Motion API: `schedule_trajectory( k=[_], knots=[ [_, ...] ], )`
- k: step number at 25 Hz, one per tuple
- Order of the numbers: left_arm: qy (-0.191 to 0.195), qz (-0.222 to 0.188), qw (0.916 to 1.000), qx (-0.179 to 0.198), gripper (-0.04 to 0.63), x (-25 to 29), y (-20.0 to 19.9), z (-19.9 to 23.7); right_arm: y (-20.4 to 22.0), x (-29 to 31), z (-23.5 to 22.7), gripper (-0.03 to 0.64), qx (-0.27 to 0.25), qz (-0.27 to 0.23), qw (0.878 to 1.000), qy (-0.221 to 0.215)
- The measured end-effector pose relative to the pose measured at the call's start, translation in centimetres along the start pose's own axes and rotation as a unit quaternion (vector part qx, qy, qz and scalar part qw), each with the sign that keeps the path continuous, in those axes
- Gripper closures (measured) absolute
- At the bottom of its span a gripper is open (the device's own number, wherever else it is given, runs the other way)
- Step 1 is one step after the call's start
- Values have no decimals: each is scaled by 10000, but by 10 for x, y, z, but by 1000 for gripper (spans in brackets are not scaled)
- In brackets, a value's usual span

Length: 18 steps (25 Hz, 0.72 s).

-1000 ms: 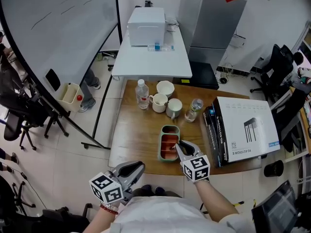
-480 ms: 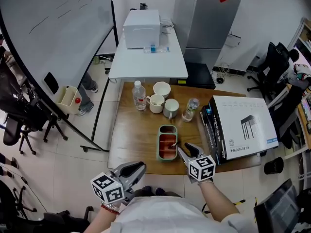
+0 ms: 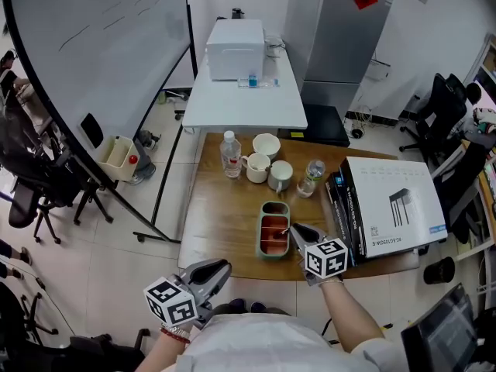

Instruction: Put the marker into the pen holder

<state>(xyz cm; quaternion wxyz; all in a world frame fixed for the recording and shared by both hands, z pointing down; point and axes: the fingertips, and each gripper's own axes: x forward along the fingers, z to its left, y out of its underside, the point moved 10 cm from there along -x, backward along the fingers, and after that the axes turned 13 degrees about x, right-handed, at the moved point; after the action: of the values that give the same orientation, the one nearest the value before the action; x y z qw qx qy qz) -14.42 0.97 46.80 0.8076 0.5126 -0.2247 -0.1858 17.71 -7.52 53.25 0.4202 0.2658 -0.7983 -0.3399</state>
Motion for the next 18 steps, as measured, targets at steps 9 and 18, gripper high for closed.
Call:
schedule_trajectory(
  k=[9, 18],
  knots=[
    [-39, -25, 10000, -51, 548, -1, 3, 2, -45, -24, 26, 591, -427, -677, 9964, -288],
    [-108, -13, 9999, -74, 548, -4, 4, 1, -67, -11, 32, 591, -583, -817, 9945, -312]
  ],
)
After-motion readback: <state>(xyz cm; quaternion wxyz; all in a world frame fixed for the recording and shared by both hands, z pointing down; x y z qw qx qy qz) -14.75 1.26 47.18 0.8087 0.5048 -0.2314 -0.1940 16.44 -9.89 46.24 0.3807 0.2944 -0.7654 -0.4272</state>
